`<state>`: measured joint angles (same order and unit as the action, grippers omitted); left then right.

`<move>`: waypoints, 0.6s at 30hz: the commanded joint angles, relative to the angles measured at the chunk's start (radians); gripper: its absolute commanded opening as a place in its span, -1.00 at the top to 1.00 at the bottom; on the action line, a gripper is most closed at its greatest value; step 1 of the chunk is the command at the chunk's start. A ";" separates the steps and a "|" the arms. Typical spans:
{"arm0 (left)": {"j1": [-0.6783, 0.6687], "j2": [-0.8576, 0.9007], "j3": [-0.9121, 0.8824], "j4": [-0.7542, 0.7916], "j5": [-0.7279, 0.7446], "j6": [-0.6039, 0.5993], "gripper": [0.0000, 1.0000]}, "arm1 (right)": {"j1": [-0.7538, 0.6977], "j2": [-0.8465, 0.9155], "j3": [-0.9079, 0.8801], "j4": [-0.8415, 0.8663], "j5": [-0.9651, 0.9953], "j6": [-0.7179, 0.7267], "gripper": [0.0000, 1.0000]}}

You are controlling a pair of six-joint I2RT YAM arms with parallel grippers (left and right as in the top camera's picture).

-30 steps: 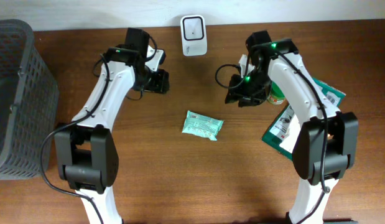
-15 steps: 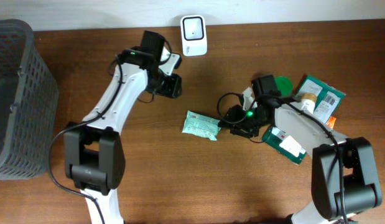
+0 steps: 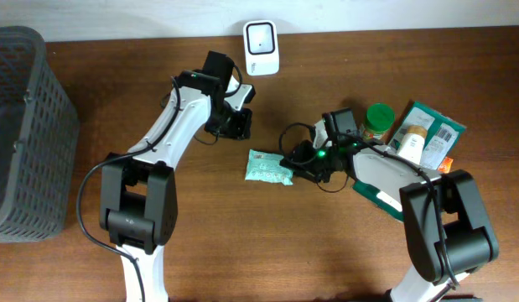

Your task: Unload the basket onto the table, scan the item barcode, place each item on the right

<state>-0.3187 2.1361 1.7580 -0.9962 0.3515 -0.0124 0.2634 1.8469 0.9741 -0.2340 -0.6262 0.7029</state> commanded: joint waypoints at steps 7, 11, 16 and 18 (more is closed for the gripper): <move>-0.006 0.016 -0.061 -0.037 0.110 -0.095 0.90 | -0.003 0.007 -0.001 0.021 0.005 -0.079 0.21; -0.006 0.016 -0.107 -0.034 0.245 -0.107 1.00 | -0.003 0.007 -0.001 0.021 0.006 -0.079 0.21; -0.009 0.040 -0.115 -0.011 0.260 -0.142 1.00 | -0.002 0.007 -0.001 0.018 0.006 -0.083 0.21; -0.010 0.076 -0.159 0.024 0.258 -0.178 1.00 | -0.002 0.007 -0.001 0.014 0.006 -0.084 0.21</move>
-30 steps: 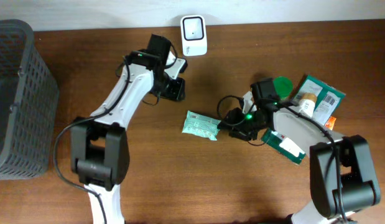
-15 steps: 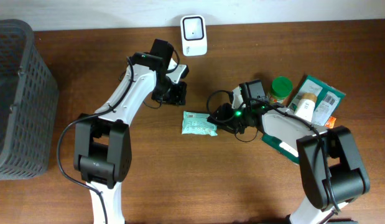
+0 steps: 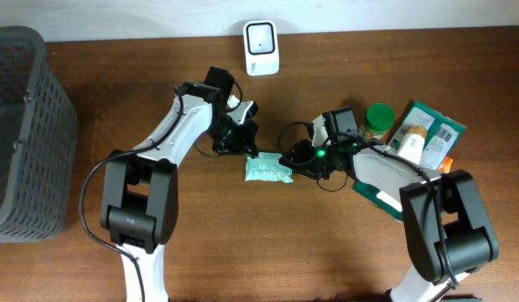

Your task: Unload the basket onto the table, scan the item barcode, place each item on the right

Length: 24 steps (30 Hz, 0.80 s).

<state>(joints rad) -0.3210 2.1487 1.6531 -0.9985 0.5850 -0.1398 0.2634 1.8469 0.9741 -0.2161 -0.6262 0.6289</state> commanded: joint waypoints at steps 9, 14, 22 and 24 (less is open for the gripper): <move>-0.005 0.145 -0.116 0.067 0.032 -0.104 1.00 | 0.000 0.007 -0.001 -0.004 -0.003 -0.023 0.21; -0.003 0.147 -0.116 0.071 0.037 -0.106 1.00 | 0.064 0.077 -0.001 0.089 -0.085 0.019 0.21; -0.003 0.147 -0.116 0.071 0.037 -0.106 1.00 | 0.010 0.134 0.002 0.203 -0.303 -0.016 0.59; -0.003 0.147 -0.115 0.077 0.037 -0.106 0.79 | 0.002 0.134 0.002 0.238 -0.356 -0.027 0.75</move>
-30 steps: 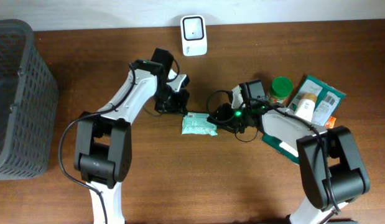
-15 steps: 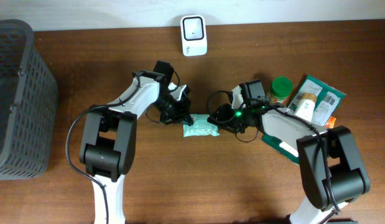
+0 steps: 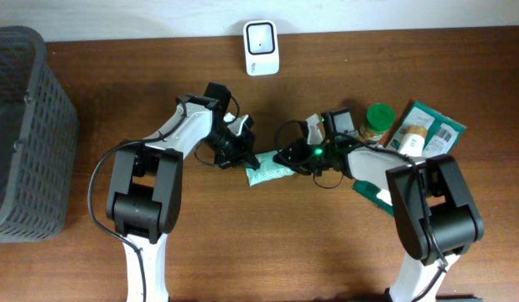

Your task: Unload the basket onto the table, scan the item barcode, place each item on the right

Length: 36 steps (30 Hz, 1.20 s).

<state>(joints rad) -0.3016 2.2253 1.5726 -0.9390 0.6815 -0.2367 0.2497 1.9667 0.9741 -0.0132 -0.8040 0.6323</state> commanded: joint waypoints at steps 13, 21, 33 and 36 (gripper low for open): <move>0.306 0.069 0.679 -0.385 -0.182 0.122 0.02 | 0.016 -0.286 0.066 -0.193 0.083 -0.179 0.91; 0.436 0.069 0.695 -0.380 -0.302 0.122 -0.45 | -0.066 -0.327 0.563 -0.658 0.084 -0.369 0.92; 0.436 0.069 0.695 -0.368 -0.481 0.122 -0.98 | 0.038 -0.306 0.840 -0.681 0.616 -0.521 0.92; 0.436 0.069 0.695 -0.368 -0.481 0.122 -0.98 | 0.102 -0.227 0.840 -0.536 0.798 -0.683 0.92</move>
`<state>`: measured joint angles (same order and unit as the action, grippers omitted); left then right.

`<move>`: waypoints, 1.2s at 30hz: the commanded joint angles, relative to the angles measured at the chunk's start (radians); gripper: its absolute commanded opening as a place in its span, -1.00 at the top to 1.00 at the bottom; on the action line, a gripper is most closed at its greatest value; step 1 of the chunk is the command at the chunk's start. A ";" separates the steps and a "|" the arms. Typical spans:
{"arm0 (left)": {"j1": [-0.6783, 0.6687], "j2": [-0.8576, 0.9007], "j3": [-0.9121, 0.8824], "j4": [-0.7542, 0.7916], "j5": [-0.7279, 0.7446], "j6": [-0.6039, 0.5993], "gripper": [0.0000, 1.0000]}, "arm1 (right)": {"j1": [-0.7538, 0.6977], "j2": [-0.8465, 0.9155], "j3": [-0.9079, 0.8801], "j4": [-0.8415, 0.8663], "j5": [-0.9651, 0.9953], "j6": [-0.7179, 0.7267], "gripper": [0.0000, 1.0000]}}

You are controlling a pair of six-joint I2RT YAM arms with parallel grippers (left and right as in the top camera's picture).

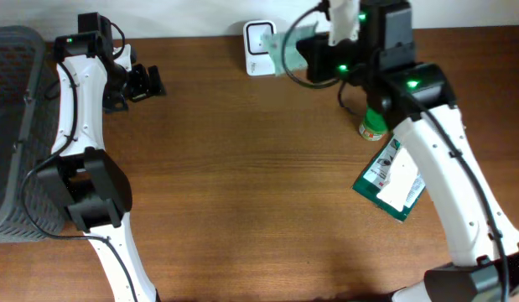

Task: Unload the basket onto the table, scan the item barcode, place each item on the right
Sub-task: 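Lift the tissue pack with the right gripper to the scanner, then carry the tissue pack right and drop it on the scanned pile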

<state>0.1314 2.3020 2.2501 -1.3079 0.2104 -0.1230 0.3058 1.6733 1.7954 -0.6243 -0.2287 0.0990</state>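
Only the overhead view shows this moment. A mint-green packet (285, 50) hangs in the air just right of the white barcode scanner (259, 46) at the table's back edge. My right gripper (299, 54) is shut on the packet's right end, and its arm is raised high over the table. My left gripper (147, 83) is far off at the back left, near the basket, open with nothing between its fingers. Which face of the packet is turned to the scanner cannot be told.
A grey mesh basket (20, 126) stands at the left edge. A green-lidded jar (372, 126) and a dark green bag (391, 180) lie at the right, partly under the right arm.
The right gripper has lifted the packet from mid-table to beside the scanner at the back. The left gripper has gone from the packet's left end to the back left corner.
The packet lay flat at mid-table with the right gripper at its right end and the left gripper open behind it. The left gripper then stood at the packet's left end, and the packet was tilted. Now the right gripper holds it up by the scanner.
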 commanded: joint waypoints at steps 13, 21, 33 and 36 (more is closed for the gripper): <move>0.003 -0.008 0.018 0.001 -0.010 0.008 -0.99 | 0.088 0.575 0.018 0.924 0.468 -0.972 0.92; 0.003 -0.008 0.018 0.001 -0.010 0.008 -0.99 | 0.088 0.739 0.019 1.164 0.442 -1.168 0.92; 0.003 -0.008 0.018 0.001 -0.010 0.008 -0.98 | 0.127 0.674 0.019 1.178 0.474 -1.125 0.92; 0.003 -0.008 0.018 0.001 -0.010 0.008 -0.98 | 0.128 0.565 0.018 1.058 0.477 -1.018 0.92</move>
<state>0.1314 2.3020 2.2509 -1.3056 0.2043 -0.1230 0.4294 2.4001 1.7992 0.4877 0.2272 -1.0168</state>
